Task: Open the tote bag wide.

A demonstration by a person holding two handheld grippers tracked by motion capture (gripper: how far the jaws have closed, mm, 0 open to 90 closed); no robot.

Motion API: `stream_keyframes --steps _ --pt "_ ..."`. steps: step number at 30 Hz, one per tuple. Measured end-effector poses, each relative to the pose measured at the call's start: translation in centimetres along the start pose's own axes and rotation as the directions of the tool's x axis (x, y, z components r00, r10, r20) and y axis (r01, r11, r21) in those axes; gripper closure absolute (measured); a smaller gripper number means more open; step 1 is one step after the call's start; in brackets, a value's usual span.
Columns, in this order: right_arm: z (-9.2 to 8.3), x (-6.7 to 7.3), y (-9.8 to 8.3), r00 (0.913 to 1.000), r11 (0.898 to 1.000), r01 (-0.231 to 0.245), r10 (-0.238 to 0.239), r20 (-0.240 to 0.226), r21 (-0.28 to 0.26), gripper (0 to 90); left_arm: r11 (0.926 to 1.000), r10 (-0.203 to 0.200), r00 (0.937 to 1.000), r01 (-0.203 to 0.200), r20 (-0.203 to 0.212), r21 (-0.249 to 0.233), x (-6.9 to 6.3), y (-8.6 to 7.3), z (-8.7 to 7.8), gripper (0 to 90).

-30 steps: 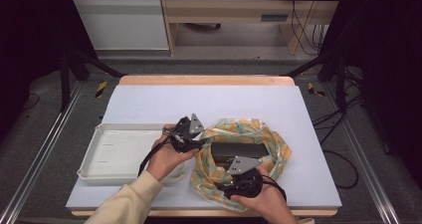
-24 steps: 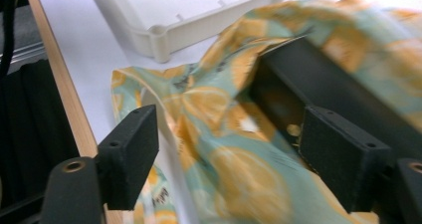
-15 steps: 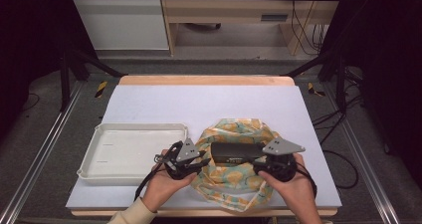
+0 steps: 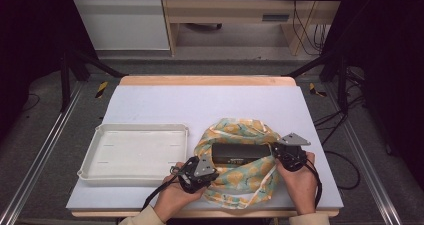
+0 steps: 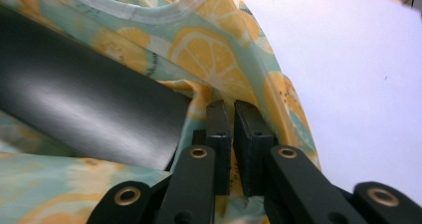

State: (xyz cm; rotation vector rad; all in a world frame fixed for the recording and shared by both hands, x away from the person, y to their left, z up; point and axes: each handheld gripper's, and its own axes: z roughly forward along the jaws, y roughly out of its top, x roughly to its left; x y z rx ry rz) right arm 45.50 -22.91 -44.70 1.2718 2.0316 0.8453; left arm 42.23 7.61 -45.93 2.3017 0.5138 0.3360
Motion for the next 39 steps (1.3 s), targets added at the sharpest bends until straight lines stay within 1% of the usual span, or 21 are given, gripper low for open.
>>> stream_keyframes --steps 3,5,10,15,17,21,22,25,29,30,31,32,34,35,36,37,39 --pt "0.8 -0.1 -0.3 1.0 0.999 -0.004 0.004 0.005 0.032 87.5 0.9998 0.0 1.0 0.0 -0.002 0.018 0.0 -0.1 0.4 82.7" --pt "1.3 -0.2 -0.3 0.9999 0.998 -0.003 0.003 0.013 0.056 89.4 0.9992 0.015 0.9999 -0.015 -0.001 0.038 0.1 -0.3 0.6 83.8" --pt "2.3 -0.2 -0.9 0.9996 0.992 -0.014 0.016 -0.022 0.122 90.0 0.9985 0.01 0.9999 -0.01 0.002 0.053 0.2 -0.6 1.0 87.0" --pt "2.7 -0.5 -1.5 0.999 0.989 -0.017 0.022 -0.038 0.144 90.0 0.9976 0.008 0.9999 -0.009 0.008 0.068 0.2 -0.7 1.1 89.4" --pt "2.7 -0.5 -1.6 0.9991 0.99 -0.016 0.022 -0.037 0.14 90.0 0.9976 0.0 0.9998 -0.001 0.019 0.07 0.2 -0.7 1.1 89.6" --pt "2.5 -0.5 -1.8 0.9991 0.991 -0.02 0.024 -0.033 0.131 90.0 0.9978 -0.016 0.9996 0.015 0.022 0.064 0.3 -0.8 1.2 90.0" --pt "2.4 -0.5 -1.9 0.9993 0.992 -0.017 0.021 -0.031 0.121 90.0 0.9977 -0.011 0.9997 0.01 0.023 0.067 0.4 -0.8 1.2 90.0" --pt "1.4 -0.5 -2.1 0.9991 0.995 -0.034 0.036 -0.021 0.093 90.0 0.9977 -0.012 0.9996 0.01 0.026 0.066 0.4 -0.8 1.2 90.0" --pt "-0.6 -0.5 -2.4 0.9984 0.997 -0.055 0.056 -0.008 0.047 90.0 0.9977 -0.007 0.9998 0.005 0.019 0.068 0.3 -0.8 1.2 90.0" --pt "-1.3 -0.4 -2.6 0.9979 0.997 -0.064 0.064 -0.009 0.035 90.0 0.9977 -0.008 0.9998 0.006 0.019 0.067 0.2 -0.8 1.2 90.0" --pt "-1.6 -0.3 -2.6 0.9981 0.998 -0.061 0.061 -0.004 0.029 90.0 0.9977 -0.008 0.9998 0.007 0.018 0.067 0.2 -0.8 1.2 90.0" --pt "-2.2 -0.1 -2.6 0.9984 0.998 -0.056 0.056 0.003 0.012 90.0 0.9977 -0.008 0.9998 0.007 0.017 0.068 0.2 -0.8 1.2 90.0" --pt "-3.2 0.5 -2.7 0.9987 0.999 -0.052 0.052 -0.001 -0.01 90.0 0.9979 -0.008 0.9999 0.007 0.015 0.064 0.2 -0.9 1.2 90.0" --pt "-3.5 0.9 -2.8 0.9992 0.999 -0.038 0.038 -0.011 -0.009 90.0 0.998 -0.009 0.9998 0.008 0.016 0.063 0.2 -0.9 1.2 90.0" --pt "-3.5 1.4 -3.0 0.9991 0.999 -0.032 0.032 -0.029 0.007 90.0 0.998 -0.009 0.9998 0.008 0.015 0.062 0.2 -0.9 1.2 90.0" --pt "-3.3 1.6 -3.2 0.9992 0.999 -0.023 0.024 -0.033 0.029 90.0 0.998 -0.008 0.9999 0.007 0.015 0.063 0.3 -0.9 1.2 90.0" --pt "-2.9 1.8 -3.4 0.9989 0.998 -0.025 0.028 -0.037 0.057 90.0 0.998 -0.011 0.9998 0.01 0.016 0.063 0.3 -0.9 1.2 90.0"
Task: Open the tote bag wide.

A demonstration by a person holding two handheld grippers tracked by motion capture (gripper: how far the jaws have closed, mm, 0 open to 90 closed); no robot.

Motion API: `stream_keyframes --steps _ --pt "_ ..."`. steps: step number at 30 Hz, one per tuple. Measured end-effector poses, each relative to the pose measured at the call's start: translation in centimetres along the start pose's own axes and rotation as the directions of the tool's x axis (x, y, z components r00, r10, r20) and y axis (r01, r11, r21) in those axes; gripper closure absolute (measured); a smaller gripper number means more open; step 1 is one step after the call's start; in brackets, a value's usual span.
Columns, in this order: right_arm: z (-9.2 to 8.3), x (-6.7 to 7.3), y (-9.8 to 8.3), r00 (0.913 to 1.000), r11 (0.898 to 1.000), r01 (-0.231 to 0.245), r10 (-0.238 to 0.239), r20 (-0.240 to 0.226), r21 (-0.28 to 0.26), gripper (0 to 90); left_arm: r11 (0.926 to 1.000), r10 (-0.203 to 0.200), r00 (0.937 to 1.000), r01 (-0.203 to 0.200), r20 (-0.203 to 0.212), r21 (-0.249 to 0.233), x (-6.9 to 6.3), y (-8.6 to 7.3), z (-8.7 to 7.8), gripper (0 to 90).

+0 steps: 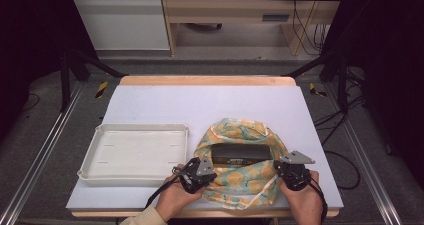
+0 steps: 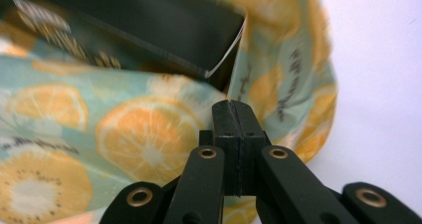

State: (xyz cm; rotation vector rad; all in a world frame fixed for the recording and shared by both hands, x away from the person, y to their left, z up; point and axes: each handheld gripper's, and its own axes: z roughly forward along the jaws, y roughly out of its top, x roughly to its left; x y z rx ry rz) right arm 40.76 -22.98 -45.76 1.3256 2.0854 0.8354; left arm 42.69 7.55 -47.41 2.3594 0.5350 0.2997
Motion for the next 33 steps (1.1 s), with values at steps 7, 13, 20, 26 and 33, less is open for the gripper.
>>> stream_keyframes --steps 7,13,20,26,33 --pt "1.2 -0.1 -0.6 0.9992 0.996 0.003 0.001 -0.041 0.089 90.0 0.9997 -0.017 0.9998 0.017 -0.006 -0.018 0.4 0.0 -0.5 90.0" --pt "1.3 -0.2 -0.8 0.9988 0.992 0.031 -0.026 -0.042 0.118 90.0 0.9997 -0.018 0.9996 0.018 -0.023 -0.014 0.7 -0.2 -0.6 90.0" --pt "-0.5 -0.4 0.2 0.9978 0.999 0.045 -0.044 -0.05 0.027 90.0 0.9998 -0.016 0.9995 0.016 -0.027 -0.009 0.7 -0.2 -0.4 90.0" --pt "-2.7 -0.7 2.9 0.992 0.985 0.105 -0.113 -0.055 -0.139 90.0 0.9999 -0.013 0.9997 0.013 -0.021 -0.004 0.7 -0.2 -0.2 90.0" --pt "1.9 -1.9 6.6 0.9771 0.973 0.16 -0.18 -0.114 -0.167 90.0 0.9997 -0.023 0.9996 0.023 -0.017 -0.002 0.8 -0.2 -0.2 90.0"
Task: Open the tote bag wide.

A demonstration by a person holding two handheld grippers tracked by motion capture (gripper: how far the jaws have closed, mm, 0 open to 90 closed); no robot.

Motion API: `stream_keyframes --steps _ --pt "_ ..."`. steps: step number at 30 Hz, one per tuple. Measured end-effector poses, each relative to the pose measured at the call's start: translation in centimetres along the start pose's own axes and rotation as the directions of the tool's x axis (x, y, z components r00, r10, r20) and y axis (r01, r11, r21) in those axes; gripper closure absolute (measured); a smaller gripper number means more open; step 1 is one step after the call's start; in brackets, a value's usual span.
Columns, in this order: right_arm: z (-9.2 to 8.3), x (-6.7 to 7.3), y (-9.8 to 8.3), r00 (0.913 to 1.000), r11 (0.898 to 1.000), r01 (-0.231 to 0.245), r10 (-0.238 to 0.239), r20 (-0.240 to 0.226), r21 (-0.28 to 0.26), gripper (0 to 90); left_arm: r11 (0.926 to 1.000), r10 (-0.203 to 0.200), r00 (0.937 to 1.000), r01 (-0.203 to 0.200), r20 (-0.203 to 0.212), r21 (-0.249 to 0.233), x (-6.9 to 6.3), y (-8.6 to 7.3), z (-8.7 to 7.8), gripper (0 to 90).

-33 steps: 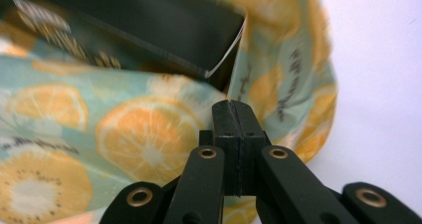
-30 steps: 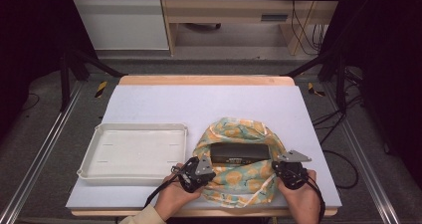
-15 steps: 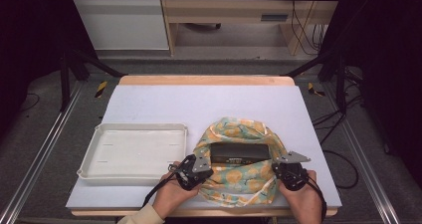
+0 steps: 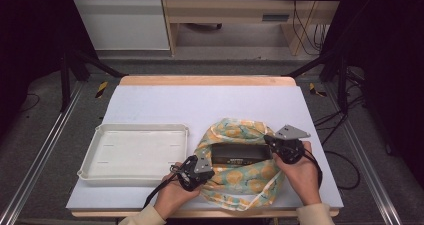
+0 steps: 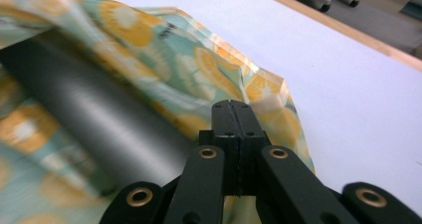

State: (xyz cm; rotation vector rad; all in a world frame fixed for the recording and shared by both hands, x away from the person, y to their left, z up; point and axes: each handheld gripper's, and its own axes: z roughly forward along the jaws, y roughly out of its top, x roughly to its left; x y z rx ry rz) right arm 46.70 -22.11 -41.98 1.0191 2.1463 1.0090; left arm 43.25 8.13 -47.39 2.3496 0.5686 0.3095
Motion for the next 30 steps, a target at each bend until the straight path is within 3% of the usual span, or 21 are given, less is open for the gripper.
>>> stream_keyframes --steps 2,4,10,13,18,24,30 --pt "1.5 -0.9 0.1 1.0 1.0 -0.001 0.001 0.006 0.025 90.0 1.0 0.003 1.0 -0.003 -0.003 0.003 0.0 0.0 0.0 90.0" --pt "2.7 -1.7 -0.2 0.9993 0.998 -0.034 0.035 -0.015 0.053 90.0 0.9998 0.017 0.9999 -0.017 -0.004 0.009 0.0 0.1 0.0 90.0" --pt "5.6 -3.2 -1.8 0.9925 0.983 -0.106 0.114 -0.045 0.149 90.0 0.9995 0.027 0.9996 -0.027 -0.008 0.014 0.0 0.2 0.1 90.0" --pt "6.3 -3.9 -2.7 0.9811 0.968 -0.171 0.185 -0.059 0.181 90.0 0.9994 0.031 0.9995 -0.031 -0.005 0.019 0.1 0.2 0.0 90.0" --pt "6.4 -4.3 -3.3 0.975 0.961 -0.201 0.215 -0.056 0.191 90.0 0.9993 0.033 0.9994 -0.033 -0.011 0.019 0.0 0.1 0.0 90.0" --pt "6.2 -4.2 -3.7 0.9735 0.965 -0.214 0.224 -0.048 0.153 90.0 0.9994 0.032 0.9994 -0.031 -0.015 0.014 -0.3 0.1 -0.1 90.0" --pt "2.4 -4.1 -3.1 0.9688 0.969 -0.248 0.248 0.004 -0.01 90.0 0.999 0.0 0.9999 0.001 0.011 -0.045 -0.2 0.6 -1.3 90.0"
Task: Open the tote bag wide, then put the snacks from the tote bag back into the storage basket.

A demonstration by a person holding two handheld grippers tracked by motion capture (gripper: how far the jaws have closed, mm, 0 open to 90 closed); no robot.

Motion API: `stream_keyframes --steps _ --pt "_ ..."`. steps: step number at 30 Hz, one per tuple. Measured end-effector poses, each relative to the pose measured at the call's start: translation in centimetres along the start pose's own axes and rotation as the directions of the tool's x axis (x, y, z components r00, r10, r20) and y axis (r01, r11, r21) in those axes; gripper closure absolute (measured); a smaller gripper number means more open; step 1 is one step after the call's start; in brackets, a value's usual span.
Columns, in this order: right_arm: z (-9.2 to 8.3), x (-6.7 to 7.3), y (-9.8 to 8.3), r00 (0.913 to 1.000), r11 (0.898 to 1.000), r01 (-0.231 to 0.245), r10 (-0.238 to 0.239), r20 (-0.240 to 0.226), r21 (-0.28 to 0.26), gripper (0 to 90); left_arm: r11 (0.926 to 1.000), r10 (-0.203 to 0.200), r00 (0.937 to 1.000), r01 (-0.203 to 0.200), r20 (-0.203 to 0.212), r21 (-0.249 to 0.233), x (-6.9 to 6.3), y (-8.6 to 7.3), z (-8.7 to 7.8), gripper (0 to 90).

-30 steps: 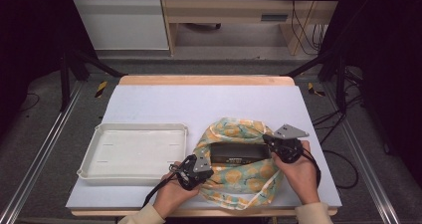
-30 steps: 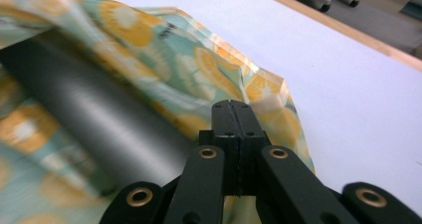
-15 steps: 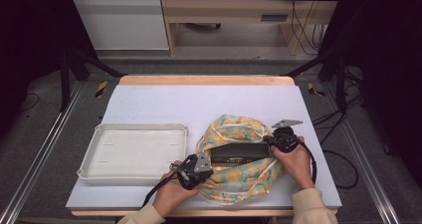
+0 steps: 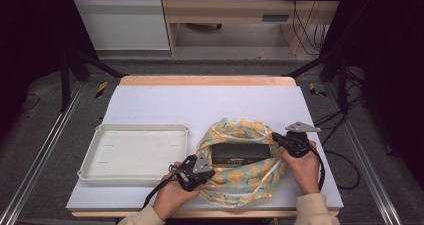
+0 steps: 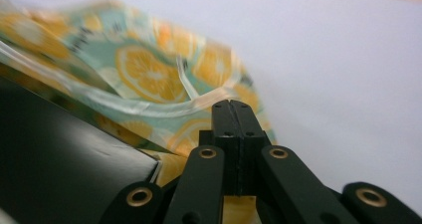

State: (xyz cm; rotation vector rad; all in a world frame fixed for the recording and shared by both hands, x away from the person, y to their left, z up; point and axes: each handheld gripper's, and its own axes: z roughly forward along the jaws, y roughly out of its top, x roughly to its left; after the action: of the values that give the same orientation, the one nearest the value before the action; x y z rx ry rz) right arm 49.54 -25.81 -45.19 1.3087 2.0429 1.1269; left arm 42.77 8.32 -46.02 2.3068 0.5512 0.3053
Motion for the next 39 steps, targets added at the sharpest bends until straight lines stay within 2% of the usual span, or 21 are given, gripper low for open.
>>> stream_keyframes --steps 2,4,8,15,18,21,24,26,28,31,33,36,38,39 --pt "-1.5 0.3 0.2 0.9999 0.999 0.006 -0.006 0.009 -0.054 90.0 0.9996 -0.018 0.9997 0.019 0.016 -0.022 0.0 0.2 -0.5 90.0" --pt "-2.7 0.7 0.3 0.9999 0.997 0.008 -0.007 0.008 -0.082 90.0 0.9987 -0.03 0.999 0.032 0.031 -0.039 -0.1 0.4 -1.1 89.9" --pt "-3.3 1.3 0.2 0.9996 0.996 0.027 -0.026 0.006 -0.081 88.7 0.9956 -0.037 0.9989 0.039 0.03 -0.085 0.2 0.7 -2.8 89.1" --pt "-3.2 2.2 0.4 0.9987 0.996 0.05 -0.051 -0.008 -0.067 86.1 0.9889 -0.094 0.9953 0.091 -0.021 -0.117 2.7 0.2 -5.3 88.5" --pt "-3.2 2.4 0.4 0.9979 0.996 0.061 -0.062 -0.017 -0.065 83.7 0.9854 -0.121 0.9906 0.112 -0.065 -0.129 4.0 -0.5 -6.4 87.8" --pt "-3.4 2.7 0.5 0.998 0.996 0.058 -0.059 -0.02 -0.074 79.3 0.9842 -0.135 0.9876 0.125 -0.079 -0.126 5.0 -1.0 -7.1 87.7" --pt "-3.4 3.0 0.6 0.9975 0.995 0.065 -0.067 -0.024 -0.072 73.9 0.9827 -0.15 0.9833 0.137 -0.103 -0.125 5.8 -1.6 -7.7 83.4" --pt "-3.5 3.3 0.8 0.9965 0.994 0.077 -0.079 -0.027 -0.073 68.0 0.9835 -0.154 0.9799 0.139 -0.127 -0.116 6.4 -2.0 -8.0 72.8" --pt "-3.6 3.5 1.0 0.9957 0.994 0.087 -0.089 -0.027 -0.064 61.7 0.9833 -0.161 0.9726 0.144 -0.168 -0.111 6.9 -2.4 -8.3 60.4" --pt "-3.6 4.0 1.5 0.9918 0.992 0.12 -0.121 -0.042 -0.034 49.9 0.9842 -0.172 0.9661 0.16 -0.192 -0.076 7.8 -3.0 -8.7 31.5" --pt "-3.7 4.2 1.9 0.9885 0.99 0.14 -0.14 -0.056 -0.004 46.0 0.9815 -0.183 0.9582 0.165 -0.22 -0.098 8.3 -3.5 -9.1 23.4" --pt "-3.4 4.5 2.3 0.98 0.983 0.177 -0.172 -0.099 0.042 42.5 0.9762 -0.206 0.9504 0.184 -0.232 -0.115 9.0 -4.0 -9.7 15.5" --pt "-3.4 5.1 2.7 0.9667 0.965 0.244 -0.234 -0.104 0.096 41.7 0.9718 -0.223 0.9437 0.196 -0.244 -0.132 9.4 -4.3 -10.0 12.3" --pt "-3.4 5.3 2.9 0.9602 0.957 0.27 -0.259 -0.105 0.109 41.5 0.9707 -0.227 0.9428 0.199 -0.244 -0.136 9.6 -4.5 -10.1 11.4"
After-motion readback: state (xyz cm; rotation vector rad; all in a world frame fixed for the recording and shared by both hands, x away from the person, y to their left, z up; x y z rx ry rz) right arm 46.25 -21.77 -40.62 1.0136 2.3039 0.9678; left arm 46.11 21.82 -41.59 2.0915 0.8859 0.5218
